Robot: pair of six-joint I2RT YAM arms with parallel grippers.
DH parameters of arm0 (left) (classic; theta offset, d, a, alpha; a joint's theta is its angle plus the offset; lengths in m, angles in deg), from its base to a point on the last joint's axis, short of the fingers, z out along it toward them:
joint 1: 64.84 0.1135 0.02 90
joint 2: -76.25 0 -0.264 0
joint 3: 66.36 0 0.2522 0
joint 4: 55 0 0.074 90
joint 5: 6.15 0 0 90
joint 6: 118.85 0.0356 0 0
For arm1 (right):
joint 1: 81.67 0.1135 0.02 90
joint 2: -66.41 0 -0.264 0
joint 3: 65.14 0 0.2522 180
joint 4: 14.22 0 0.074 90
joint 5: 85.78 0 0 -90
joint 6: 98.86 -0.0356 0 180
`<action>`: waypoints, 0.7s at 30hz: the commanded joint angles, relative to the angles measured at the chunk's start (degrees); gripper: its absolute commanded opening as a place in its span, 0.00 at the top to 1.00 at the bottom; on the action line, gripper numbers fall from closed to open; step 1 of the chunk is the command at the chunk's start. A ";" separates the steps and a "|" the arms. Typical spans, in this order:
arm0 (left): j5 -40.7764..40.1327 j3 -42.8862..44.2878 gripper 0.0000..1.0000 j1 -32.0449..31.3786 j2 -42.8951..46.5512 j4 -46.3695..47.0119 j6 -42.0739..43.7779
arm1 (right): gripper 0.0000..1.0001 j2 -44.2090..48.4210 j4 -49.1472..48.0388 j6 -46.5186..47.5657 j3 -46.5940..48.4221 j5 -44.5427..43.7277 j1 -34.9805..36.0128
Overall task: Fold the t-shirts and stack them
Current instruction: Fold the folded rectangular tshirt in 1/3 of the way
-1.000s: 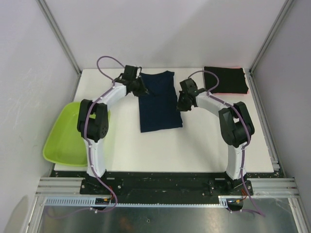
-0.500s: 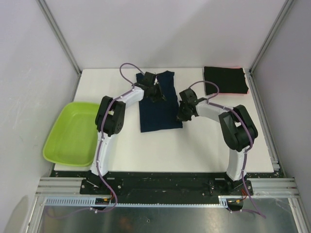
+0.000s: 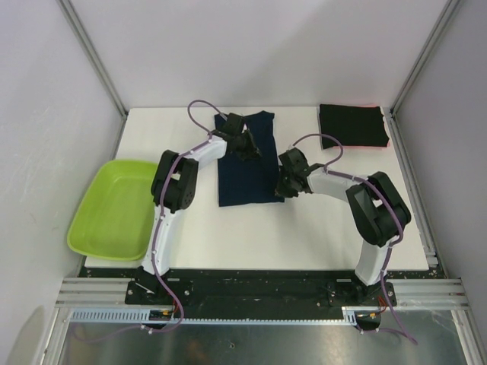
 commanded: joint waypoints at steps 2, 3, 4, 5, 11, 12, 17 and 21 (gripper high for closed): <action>2.25 1.82 0.64 0.31 3.86 1.30 4.07 | 0.85 3.29 2.44 0.78 -0.99 1.47 -1.61; 2.63 0.32 0.60 0.31 5.97 1.32 4.65 | 0.85 3.50 2.60 0.94 -0.85 1.51 -1.78; 2.72 -1.75 0.57 0.31 8.52 1.42 5.16 | 0.85 3.83 2.94 1.02 -0.73 1.44 -1.87; 2.42 -4.15 0.54 0.27 11.95 1.42 5.72 | 0.85 4.43 3.33 1.15 -0.68 1.23 -1.95; -2.58 -26.20 0.49 0.59 30.58 1.43 7.13 | 0.83 8.59 5.18 2.44 -0.64 0.12 -1.65; -3.31 -29.64 0.51 0.72 33.22 1.43 7.01 | 0.84 8.88 5.19 2.48 -0.67 0.18 -1.36; -3.46 -40.18 0.61 0.75 39.02 1.57 6.87 | 0.84 7.57 4.16 2.44 -0.62 0.28 0.35; -2.94 -44.96 0.67 0.40 38.53 2.03 6.15 | 0.85 4.83 4.85 2.36 -0.69 -0.22 0.09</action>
